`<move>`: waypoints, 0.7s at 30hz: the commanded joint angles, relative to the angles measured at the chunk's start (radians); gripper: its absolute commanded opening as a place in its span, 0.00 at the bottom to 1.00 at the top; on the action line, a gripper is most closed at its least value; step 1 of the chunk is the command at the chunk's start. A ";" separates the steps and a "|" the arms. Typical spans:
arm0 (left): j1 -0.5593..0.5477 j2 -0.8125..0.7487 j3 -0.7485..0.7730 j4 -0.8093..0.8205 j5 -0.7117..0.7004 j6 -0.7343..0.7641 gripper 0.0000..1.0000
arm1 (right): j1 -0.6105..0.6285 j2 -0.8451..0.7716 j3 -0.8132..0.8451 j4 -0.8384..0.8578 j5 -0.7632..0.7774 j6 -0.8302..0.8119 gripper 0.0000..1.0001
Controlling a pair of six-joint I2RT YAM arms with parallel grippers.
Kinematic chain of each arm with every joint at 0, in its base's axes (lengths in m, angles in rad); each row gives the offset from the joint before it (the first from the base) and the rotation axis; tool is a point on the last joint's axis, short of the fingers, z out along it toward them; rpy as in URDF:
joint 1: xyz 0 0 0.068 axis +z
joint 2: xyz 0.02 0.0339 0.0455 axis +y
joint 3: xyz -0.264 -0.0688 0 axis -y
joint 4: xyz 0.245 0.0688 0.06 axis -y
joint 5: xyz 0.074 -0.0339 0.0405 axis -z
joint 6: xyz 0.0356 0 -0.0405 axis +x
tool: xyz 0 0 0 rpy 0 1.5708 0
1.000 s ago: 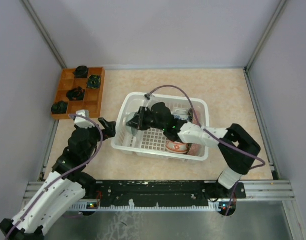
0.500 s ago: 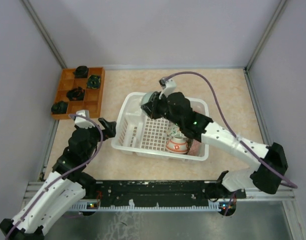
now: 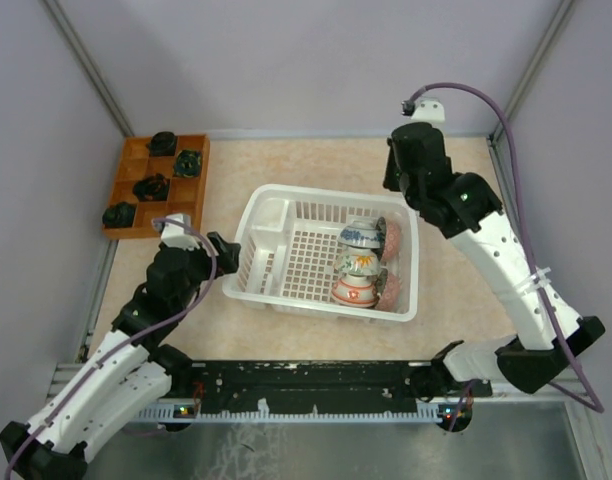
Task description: Unload the bowls from the dish rack
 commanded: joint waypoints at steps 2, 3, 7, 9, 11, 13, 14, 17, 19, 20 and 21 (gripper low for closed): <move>-0.002 0.024 0.049 0.045 0.035 0.022 0.99 | -0.195 0.078 0.098 -0.229 0.031 -0.067 0.00; -0.003 0.028 0.051 0.052 0.044 0.022 0.99 | -0.218 0.100 0.109 -0.242 0.030 -0.073 0.00; -0.003 0.050 0.057 0.075 0.076 0.024 0.99 | -0.298 0.216 0.141 -0.276 -0.009 -0.096 0.00; -0.003 0.063 0.057 0.083 0.092 0.025 1.00 | -0.330 0.261 0.153 -0.297 -0.008 -0.099 0.00; -0.002 0.076 0.056 0.093 0.101 0.030 0.99 | -0.383 0.301 0.164 -0.301 -0.042 -0.113 0.00; -0.002 0.089 0.060 0.097 0.107 0.038 0.99 | -0.430 0.343 0.178 -0.302 -0.075 -0.132 0.00; -0.002 0.096 0.062 0.097 0.109 0.042 0.99 | -0.453 0.371 0.191 -0.308 -0.085 -0.141 0.00; -0.002 0.106 0.068 0.100 0.122 0.053 0.99 | -0.512 0.459 0.243 -0.334 -0.105 -0.166 0.00; -0.002 0.110 0.070 0.104 0.129 0.061 0.99 | -0.539 0.522 0.293 -0.365 -0.132 -0.182 0.00; -0.002 0.112 0.072 0.104 0.133 0.064 0.99 | -0.548 0.552 0.320 -0.375 -0.138 -0.191 0.00; -0.003 0.113 0.074 0.104 0.137 0.066 0.99 | -0.554 0.583 0.345 -0.386 -0.143 -0.202 0.00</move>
